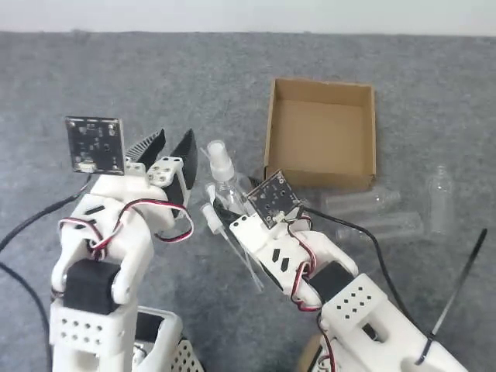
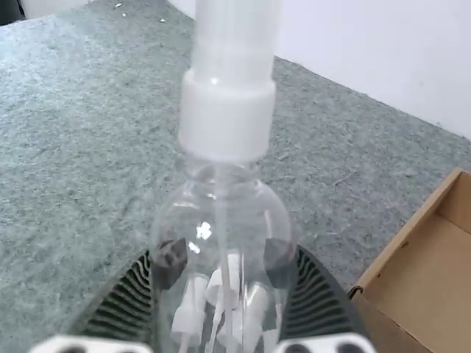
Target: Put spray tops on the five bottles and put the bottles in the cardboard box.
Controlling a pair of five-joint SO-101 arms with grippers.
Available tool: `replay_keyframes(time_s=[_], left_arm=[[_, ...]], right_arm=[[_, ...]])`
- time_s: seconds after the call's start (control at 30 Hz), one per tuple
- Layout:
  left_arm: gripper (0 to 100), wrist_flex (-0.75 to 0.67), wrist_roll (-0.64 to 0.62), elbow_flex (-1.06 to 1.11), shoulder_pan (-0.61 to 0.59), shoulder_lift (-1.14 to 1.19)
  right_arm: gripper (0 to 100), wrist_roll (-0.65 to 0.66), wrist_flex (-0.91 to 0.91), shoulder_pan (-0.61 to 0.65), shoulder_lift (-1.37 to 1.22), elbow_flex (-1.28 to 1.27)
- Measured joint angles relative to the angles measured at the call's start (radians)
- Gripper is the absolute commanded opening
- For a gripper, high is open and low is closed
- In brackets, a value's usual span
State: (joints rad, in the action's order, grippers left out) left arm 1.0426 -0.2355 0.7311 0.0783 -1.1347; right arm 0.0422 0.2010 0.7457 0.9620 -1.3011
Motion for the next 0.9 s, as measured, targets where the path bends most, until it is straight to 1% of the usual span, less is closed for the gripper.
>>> replay_keyframes(time_s=[0.1,0.27,0.37,0.47,0.6,0.9], left_arm=[[13,0.0,0.002,0.0,0.006,0.0],[13,0.0,0.005,-0.002,0.098,0.0],[13,0.0,0.038,0.012,0.121,0.0],[13,-0.023,0.071,0.055,0.114,-0.014],[13,-0.015,0.075,0.094,0.068,0.002],[13,-0.015,0.084,0.101,0.054,0.002]], right_arm=[[0.6,0.0,0.0,0.0,0.0,0.0],[0.6,0.0,0.0,0.002,0.0,0.0],[0.6,0.0,0.0,0.002,0.0,0.0],[0.6,0.0,0.0,0.002,-0.002,-0.003],[0.6,-0.003,0.0,-0.003,0.006,0.002],[0.6,-0.003,0.0,0.0,0.009,0.0]])
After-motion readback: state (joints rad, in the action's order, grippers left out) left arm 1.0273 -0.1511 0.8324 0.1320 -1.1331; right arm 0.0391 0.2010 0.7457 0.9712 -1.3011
